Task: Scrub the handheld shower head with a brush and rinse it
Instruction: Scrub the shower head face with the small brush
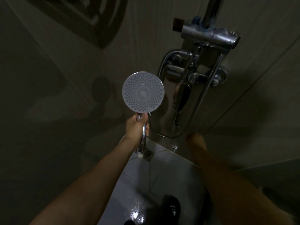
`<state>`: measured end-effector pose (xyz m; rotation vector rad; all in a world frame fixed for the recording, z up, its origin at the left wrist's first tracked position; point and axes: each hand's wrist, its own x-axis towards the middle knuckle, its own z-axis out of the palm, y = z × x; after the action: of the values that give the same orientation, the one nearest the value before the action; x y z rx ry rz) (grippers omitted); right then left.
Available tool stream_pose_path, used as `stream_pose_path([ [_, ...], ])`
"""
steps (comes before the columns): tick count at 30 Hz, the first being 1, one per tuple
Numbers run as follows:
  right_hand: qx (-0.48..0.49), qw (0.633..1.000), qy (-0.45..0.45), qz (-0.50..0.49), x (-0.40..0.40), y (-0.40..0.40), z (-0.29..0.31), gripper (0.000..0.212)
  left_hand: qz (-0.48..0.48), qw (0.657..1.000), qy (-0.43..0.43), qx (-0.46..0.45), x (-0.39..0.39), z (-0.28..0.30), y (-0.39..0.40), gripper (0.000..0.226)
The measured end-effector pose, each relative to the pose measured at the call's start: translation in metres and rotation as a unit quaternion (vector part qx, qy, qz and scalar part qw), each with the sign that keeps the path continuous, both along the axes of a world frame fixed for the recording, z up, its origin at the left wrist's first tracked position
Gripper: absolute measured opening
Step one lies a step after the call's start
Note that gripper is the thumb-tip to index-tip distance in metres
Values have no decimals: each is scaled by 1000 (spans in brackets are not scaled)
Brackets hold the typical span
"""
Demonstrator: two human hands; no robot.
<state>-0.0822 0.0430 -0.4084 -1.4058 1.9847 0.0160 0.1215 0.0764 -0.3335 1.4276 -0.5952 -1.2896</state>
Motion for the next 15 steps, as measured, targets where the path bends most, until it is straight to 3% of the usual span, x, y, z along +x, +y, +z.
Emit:
stream_pose_path([
  [15, -13, 1000, -5, -9, 8, -7, 30, 30, 1, 1000, -18, -3, 9, 24, 1, 21],
])
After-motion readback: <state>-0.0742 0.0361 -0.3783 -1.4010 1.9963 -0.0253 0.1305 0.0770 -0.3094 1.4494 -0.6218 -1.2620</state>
